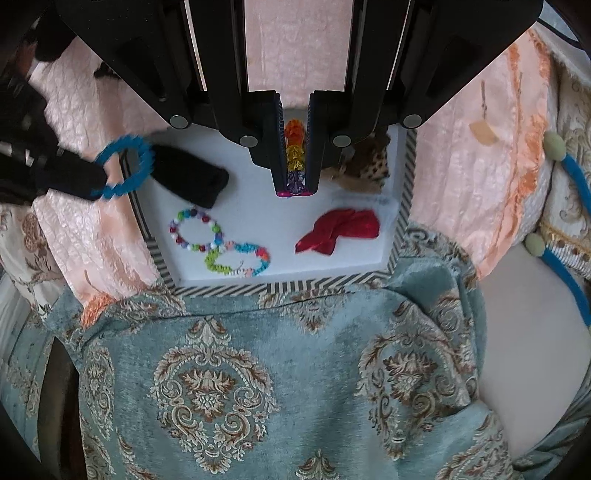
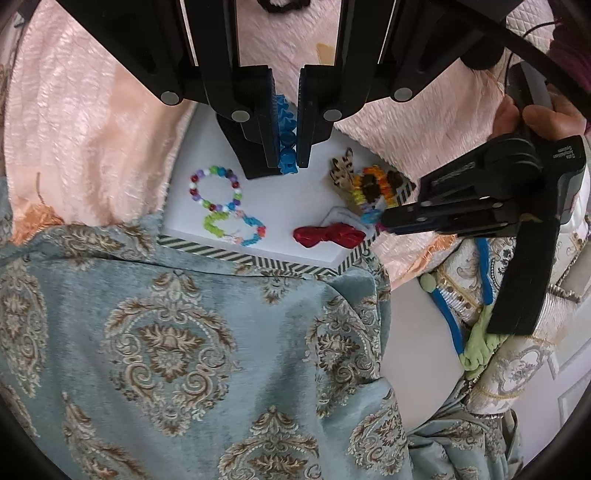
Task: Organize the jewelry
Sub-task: 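Lower the rainbow bracelet into the tray with the left gripper while the right gripper releases the blue bracelet there, then move both open grippers toward the black scrunchie and purple bead bracelet, then grasp the purple bead bracelet with the left gripper while the right gripper grasps the black scrunchie, then place the purple bracelet in the tray with the left gripper while the right gripper places the black scrunchie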
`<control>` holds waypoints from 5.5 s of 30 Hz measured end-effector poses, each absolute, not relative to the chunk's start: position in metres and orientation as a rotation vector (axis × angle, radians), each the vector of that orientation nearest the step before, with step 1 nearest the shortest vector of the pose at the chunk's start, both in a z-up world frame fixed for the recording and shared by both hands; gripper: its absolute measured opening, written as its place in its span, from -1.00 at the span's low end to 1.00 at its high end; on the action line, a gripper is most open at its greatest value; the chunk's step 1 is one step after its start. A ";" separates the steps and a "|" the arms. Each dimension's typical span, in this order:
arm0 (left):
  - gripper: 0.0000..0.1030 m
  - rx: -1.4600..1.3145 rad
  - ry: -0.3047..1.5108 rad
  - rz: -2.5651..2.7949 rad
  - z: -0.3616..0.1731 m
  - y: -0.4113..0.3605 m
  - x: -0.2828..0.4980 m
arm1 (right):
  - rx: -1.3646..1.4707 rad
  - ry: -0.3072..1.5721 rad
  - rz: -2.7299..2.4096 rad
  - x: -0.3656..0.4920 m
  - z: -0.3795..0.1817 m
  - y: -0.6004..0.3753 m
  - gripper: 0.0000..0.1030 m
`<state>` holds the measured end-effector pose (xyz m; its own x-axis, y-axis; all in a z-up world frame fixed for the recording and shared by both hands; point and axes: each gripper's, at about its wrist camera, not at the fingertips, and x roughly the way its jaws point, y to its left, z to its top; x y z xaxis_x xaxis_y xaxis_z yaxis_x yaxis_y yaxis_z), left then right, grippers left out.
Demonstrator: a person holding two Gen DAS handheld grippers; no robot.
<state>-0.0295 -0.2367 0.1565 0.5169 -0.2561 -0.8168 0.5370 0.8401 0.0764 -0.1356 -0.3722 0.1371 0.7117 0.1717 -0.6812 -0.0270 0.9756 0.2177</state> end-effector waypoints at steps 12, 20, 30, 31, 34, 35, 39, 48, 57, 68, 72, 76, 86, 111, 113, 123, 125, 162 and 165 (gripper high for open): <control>-0.84 0.235 0.997 -0.473 0.111 -0.269 0.049 | 0.277 0.814 0.179 -0.056 0.113 -0.361 -0.84; -0.84 0.218 1.060 -0.408 0.075 -0.247 0.074 | 0.358 0.937 0.103 0.006 0.064 -0.384 -0.85; -0.68 0.236 1.053 -0.399 0.061 -0.249 0.063 | 0.337 1.013 -0.036 0.015 0.039 -0.398 -0.68; -0.54 0.228 1.056 -0.397 0.061 -0.247 0.062 | 0.334 1.005 -0.036 0.011 0.043 -0.398 -0.65; -0.06 0.189 1.050 -0.392 0.062 -0.238 0.054 | 0.345 0.974 -0.028 -0.006 0.054 -0.399 -0.43; -0.02 0.179 1.040 -0.388 0.064 -0.235 0.051 | 0.338 0.959 -0.028 -0.015 0.061 -0.398 -0.40; 0.07 0.169 0.991 -0.363 0.076 -0.223 0.031 | 0.302 0.917 -0.027 -0.046 0.080 -0.390 -0.33; 0.07 0.183 0.893 -0.345 0.110 -0.201 -0.036 | 0.245 0.814 -0.068 -0.124 0.117 -0.369 -0.13; 0.07 0.234 0.830 -0.324 0.129 -0.180 -0.111 | 0.218 0.801 -0.088 -0.189 0.121 -0.350 0.10; 0.07 0.232 0.788 -0.297 0.137 -0.163 -0.170 | 0.212 0.795 -0.096 -0.244 0.121 -0.328 0.13; 0.07 0.242 0.785 -0.302 0.136 -0.162 -0.185 | 0.197 0.807 -0.095 -0.255 0.119 -0.323 0.13; 0.07 0.235 0.788 -0.309 0.135 -0.160 -0.196 | 0.197 0.809 -0.093 -0.265 0.119 -0.322 0.13; 0.07 0.238 0.801 -0.329 0.130 -0.163 -0.213 | 0.192 0.810 -0.090 -0.276 0.119 -0.322 0.23; 0.07 0.308 1.053 -0.569 0.072 -0.219 -0.225 | 0.258 1.034 -0.157 -0.241 0.041 -0.380 0.23; 0.07 0.290 1.084 -0.584 0.063 -0.225 -0.220 | 0.271 1.038 -0.148 -0.237 0.036 -0.383 0.23; 0.06 0.299 1.140 -0.642 0.033 -0.250 -0.209 | 0.249 1.030 -0.120 -0.226 0.022 -0.387 -0.29; -0.10 0.300 1.116 -0.646 0.033 -0.252 -0.209 | 0.243 1.016 -0.106 -0.225 0.022 -0.386 -0.49; -0.84 0.148 0.985 -0.571 0.131 -0.179 -0.168 | 0.268 0.853 -0.071 -0.242 0.098 -0.401 -0.87; -0.84 0.159 0.962 -0.561 0.140 -0.180 -0.162 | 0.266 0.819 -0.048 -0.239 0.116 -0.397 -0.87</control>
<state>-0.1619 -0.1802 0.1404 0.4423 -0.3813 -0.8118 0.5189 0.8470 -0.1151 -0.2392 -0.3968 0.1158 0.6841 0.0597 -0.7270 0.1448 0.9657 0.2155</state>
